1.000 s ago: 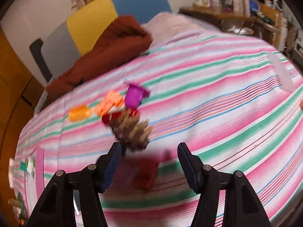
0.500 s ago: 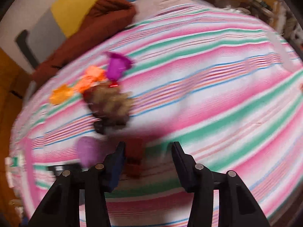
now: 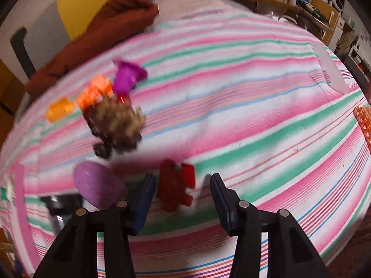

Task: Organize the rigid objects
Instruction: 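Grasp the red puzzle piece with right tool while left moves toward clear cup, then grasp the clear cup with black base using the left tool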

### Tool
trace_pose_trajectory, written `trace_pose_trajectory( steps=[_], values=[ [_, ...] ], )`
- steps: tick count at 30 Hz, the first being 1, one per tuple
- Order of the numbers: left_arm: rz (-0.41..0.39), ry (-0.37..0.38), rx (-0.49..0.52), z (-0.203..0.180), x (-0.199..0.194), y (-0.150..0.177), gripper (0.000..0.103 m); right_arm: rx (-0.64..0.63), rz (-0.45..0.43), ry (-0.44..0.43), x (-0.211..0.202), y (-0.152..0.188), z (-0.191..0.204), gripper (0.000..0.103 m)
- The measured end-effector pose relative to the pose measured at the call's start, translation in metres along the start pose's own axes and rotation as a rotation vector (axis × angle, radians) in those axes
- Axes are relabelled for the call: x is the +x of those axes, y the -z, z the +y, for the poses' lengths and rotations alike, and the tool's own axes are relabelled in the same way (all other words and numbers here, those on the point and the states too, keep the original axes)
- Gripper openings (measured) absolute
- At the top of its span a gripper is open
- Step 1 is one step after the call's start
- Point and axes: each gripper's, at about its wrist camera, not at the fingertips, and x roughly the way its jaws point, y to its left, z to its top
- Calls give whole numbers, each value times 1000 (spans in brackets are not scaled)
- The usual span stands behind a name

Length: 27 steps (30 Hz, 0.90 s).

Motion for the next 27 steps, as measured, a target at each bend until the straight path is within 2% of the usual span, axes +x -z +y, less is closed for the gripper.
trace_pose_trajectory(
  steps=[5,7,11,15,18,20,22,24,27],
  values=[
    [18,32,-40,-4,9,-11,102,-82,-12,60,-2,4,7,42],
    [19,32,-36,-11,15,-18,102,-103,-21,62,-4,6,8,33],
    [38,-5,-6,-28,34,-36,102,-68,-24,46,-6,6,-2,32],
    [53,27,-10,-47,54,-57,102,-44,-20,41,-5,4,-6,32],
    [88,60,-18,-62,76,-75,102,-52,-19,47,-6,5,-6,32],
    [139,78,-26,-70,93,-84,102,-50,-18,43,-6,6,-7,32],
    [172,89,-47,-75,108,-90,102,-44,-17,37,-6,5,-7,32],
    [178,66,-50,-78,116,-92,102,-43,-17,36,-7,5,-8,32],
    [195,45,-28,-81,119,-81,102,-45,-17,35,-7,6,-9,32]
  ],
)
